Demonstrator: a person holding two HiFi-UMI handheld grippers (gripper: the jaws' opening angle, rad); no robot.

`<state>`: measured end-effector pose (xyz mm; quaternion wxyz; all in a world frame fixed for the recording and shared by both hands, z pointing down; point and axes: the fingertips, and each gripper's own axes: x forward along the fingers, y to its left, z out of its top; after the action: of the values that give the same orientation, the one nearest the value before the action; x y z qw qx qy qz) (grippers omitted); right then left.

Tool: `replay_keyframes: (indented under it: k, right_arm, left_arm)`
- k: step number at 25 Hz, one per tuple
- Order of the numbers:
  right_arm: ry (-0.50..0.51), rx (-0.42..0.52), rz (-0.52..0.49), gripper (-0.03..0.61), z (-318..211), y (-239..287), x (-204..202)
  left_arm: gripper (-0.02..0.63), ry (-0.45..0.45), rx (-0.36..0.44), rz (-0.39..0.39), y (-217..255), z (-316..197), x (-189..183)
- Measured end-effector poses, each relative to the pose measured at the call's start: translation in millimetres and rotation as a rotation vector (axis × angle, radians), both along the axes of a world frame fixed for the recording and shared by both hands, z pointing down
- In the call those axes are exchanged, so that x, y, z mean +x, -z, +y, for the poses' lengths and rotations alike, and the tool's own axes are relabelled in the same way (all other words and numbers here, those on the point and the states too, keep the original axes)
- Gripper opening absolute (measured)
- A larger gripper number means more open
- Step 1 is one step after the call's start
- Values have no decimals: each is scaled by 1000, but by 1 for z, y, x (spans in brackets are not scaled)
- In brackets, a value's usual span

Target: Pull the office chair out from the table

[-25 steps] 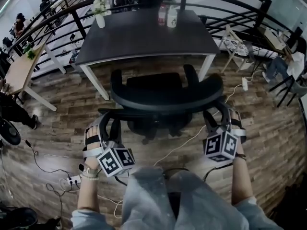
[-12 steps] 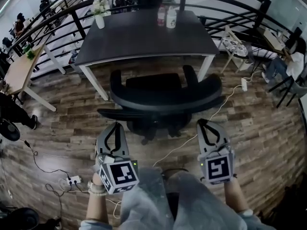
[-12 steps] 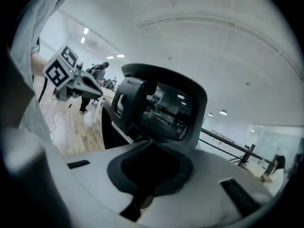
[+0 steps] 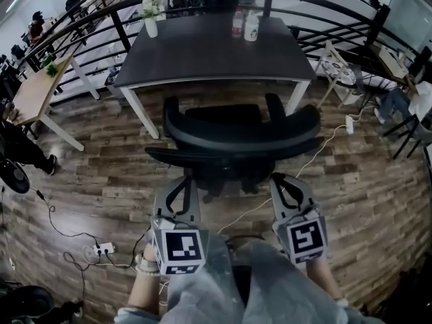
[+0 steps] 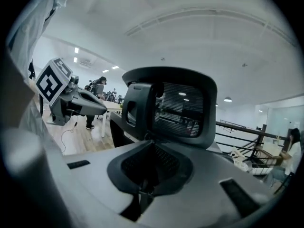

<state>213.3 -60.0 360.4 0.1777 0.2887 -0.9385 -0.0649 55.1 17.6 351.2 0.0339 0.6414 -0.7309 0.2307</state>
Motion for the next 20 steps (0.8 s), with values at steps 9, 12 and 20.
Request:
replay_keyframes:
  k: [9,12,20]
  right_arm:
    - [-1,-22,3,3,5,-4,-4]
    - [-15,-24,-5,3,2,-3,-2]
    - [-17,-26,5,3,-3,-5,-2]
  left_arm:
    - [3,-25,15,51,0,-8,11]
    - [3,-43,23,45,0,-13,13]
    - [3,-49,6,26,-2,-19,15]
